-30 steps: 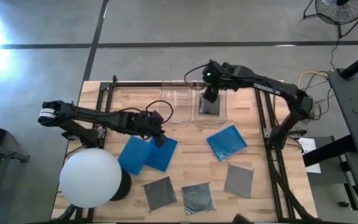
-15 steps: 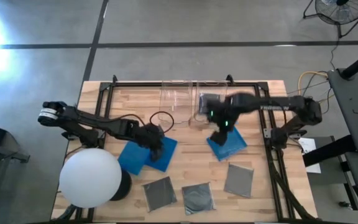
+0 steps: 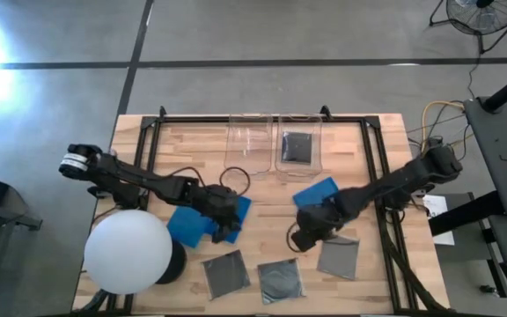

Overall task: Pick & place jewel cases by type
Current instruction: Put the black CD case into the right transparent bin

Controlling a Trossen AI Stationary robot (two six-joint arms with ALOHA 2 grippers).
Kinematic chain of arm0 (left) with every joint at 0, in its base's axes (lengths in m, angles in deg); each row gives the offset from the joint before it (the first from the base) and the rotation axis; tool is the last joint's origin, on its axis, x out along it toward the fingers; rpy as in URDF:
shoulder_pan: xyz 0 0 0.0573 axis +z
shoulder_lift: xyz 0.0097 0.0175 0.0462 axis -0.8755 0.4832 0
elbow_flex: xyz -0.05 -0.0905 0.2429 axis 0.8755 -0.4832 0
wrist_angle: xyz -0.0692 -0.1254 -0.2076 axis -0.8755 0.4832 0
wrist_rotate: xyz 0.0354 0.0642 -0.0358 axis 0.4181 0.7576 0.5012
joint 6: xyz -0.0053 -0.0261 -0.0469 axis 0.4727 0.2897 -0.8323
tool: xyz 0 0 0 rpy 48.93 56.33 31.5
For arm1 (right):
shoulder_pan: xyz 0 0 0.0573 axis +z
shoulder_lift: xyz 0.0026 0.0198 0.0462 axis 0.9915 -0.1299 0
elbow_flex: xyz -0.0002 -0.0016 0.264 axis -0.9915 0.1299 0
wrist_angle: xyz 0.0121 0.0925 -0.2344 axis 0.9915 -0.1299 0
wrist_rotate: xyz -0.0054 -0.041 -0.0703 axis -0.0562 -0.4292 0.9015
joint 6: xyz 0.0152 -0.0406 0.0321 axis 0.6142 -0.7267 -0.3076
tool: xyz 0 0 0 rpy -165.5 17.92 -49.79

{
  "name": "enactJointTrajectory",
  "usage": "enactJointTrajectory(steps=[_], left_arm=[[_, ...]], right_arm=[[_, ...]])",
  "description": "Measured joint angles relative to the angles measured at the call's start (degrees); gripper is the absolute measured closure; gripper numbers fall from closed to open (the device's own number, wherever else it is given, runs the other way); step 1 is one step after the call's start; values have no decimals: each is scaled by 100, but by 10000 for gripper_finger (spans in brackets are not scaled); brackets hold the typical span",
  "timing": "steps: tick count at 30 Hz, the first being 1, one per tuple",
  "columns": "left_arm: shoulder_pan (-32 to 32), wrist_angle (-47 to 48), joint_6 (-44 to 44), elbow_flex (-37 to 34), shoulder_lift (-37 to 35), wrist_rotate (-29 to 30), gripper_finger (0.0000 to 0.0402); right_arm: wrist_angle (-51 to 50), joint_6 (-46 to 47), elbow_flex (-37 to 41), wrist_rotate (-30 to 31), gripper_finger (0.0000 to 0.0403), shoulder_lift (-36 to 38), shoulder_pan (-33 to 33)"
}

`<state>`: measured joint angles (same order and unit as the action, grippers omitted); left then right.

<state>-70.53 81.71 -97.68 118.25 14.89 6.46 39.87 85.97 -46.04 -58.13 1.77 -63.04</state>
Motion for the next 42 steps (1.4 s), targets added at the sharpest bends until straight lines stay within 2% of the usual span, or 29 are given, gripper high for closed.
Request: enactJointTrajectory(steps=[6,10,14,20,26,37,42], left_arm=[[-45,-16,515,398,966,-832,287],[-132,-21,734,736,1553,-1447,287],[-269,-4,836,1049,2036,-1844,287],[-386,-17,830,1324,2405,-1906,287],[-408,221,780,1353,2374,-1981,287],[-435,672,725,1303,2292,-1974,287],[-514,774,711,1289,2292,-1968,287]], right_arm=[[975,842,371,-80,204,-213,588],[2083,1130,483,-308,204,-478,785],[2737,1268,460,-652,204,-907,949],[3093,1228,189,-808,206,-1452,1099],[3572,1138,-50,-811,207,-1904,1114],[3698,744,-266,-719,207,-2064,964],[3848,76,-483,-565,207,-1920,909]])
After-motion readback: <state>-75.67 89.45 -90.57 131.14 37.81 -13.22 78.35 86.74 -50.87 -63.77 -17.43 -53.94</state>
